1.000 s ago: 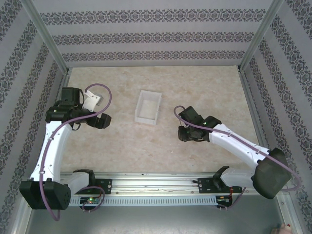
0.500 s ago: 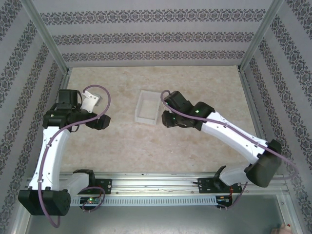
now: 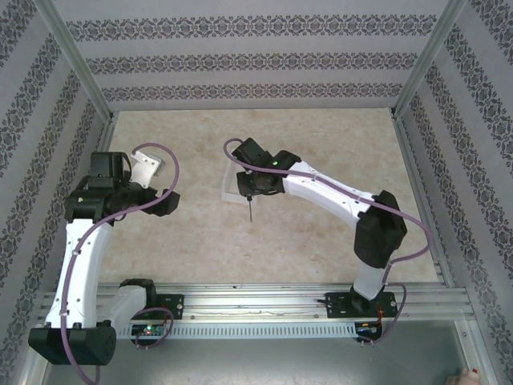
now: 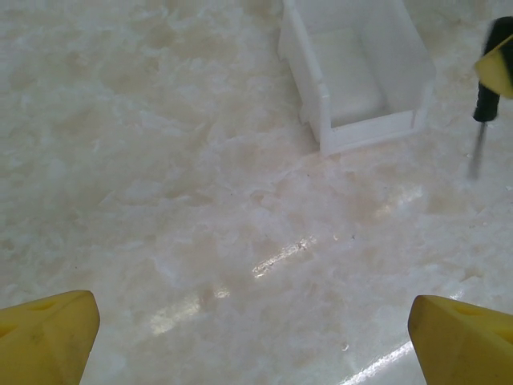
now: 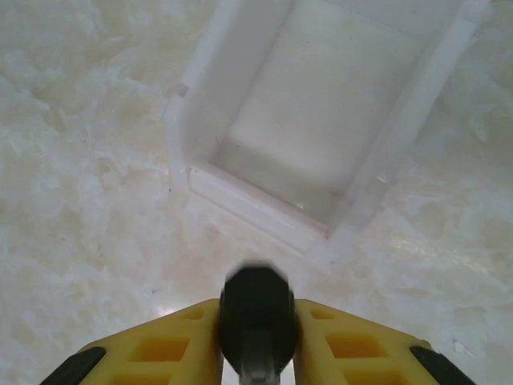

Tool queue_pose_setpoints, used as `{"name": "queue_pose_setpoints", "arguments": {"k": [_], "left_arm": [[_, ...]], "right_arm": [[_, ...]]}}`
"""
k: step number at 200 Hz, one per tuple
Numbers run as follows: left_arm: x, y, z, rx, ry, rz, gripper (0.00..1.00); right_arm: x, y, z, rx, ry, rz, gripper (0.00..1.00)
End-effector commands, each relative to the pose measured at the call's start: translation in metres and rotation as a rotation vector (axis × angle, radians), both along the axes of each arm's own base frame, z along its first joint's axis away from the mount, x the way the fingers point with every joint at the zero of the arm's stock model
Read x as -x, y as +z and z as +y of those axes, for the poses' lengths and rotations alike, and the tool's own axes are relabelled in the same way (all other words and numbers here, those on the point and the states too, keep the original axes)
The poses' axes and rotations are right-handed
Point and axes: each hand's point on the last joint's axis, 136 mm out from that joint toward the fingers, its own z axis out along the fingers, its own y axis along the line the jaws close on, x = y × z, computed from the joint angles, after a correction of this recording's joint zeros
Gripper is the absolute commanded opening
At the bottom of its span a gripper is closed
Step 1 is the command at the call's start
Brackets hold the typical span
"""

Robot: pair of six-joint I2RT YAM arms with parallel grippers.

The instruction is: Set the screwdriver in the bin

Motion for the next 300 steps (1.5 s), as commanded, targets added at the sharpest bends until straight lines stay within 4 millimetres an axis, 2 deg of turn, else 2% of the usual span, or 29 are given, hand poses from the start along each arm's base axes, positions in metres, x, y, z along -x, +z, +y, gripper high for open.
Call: {"name": "queue_pose_setpoints", "arguments": {"k": [1, 13, 27, 76, 117, 161, 173, 195, 215, 268, 300], "left_arm": [[0.008, 0.007, -0.007, 0.010, -0.038, -0.021, 0.99], [0.009, 0.007, -0.008, 0.019, -0.037, -0.025, 0.99], [0.012, 0.007, -0.008, 0.023, -0.037, -0.031, 0.99], [0.019, 0.021, -0.008, 0.006, -0.047, -0.084, 0.99], [0.017, 0.023, -0.010, 0.019, -0.049, -0.090, 0.99], [0.016, 0.027, -0.008, 0.008, -0.047, -0.096, 0.99], [0.017, 0.029, -0.008, 0.008, -0.046, -0.097, 0.99], [0.018, 0.028, -0.008, 0.010, -0.045, -0.092, 0.99], [0.019, 0.025, -0.009, 0.010, -0.048, -0.080, 0.99], [0.020, 0.025, -0.009, 0.011, -0.046, -0.079, 0.99], [0.019, 0.024, -0.009, 0.016, -0.046, -0.070, 0.99]], "right_arm": [[-0.016, -0.003, 0.012, -0.019, -0.037, -0.033, 0.28], [-0.025, -0.015, 0.017, -0.022, -0.058, -0.024, 0.26], [-0.034, -0.019, 0.024, -0.034, -0.071, -0.019, 0.25], [-0.044, -0.004, 0.039, -0.060, -0.055, -0.032, 0.23], [-0.056, 0.007, 0.028, -0.069, -0.074, -0.044, 0.23], [-0.095, 0.026, 0.012, -0.079, -0.126, -0.103, 0.23], [-0.104, 0.026, 0.010, -0.078, -0.141, -0.111, 0.23], [-0.117, 0.019, 0.011, -0.056, -0.149, -0.126, 0.24], [-0.121, 0.003, 0.015, -0.034, -0.140, -0.101, 0.24], [-0.122, -0.036, 0.017, -0.001, -0.135, -0.043, 0.24], [-0.121, -0.052, 0.016, 0.009, -0.132, -0.007, 0.25]]}}
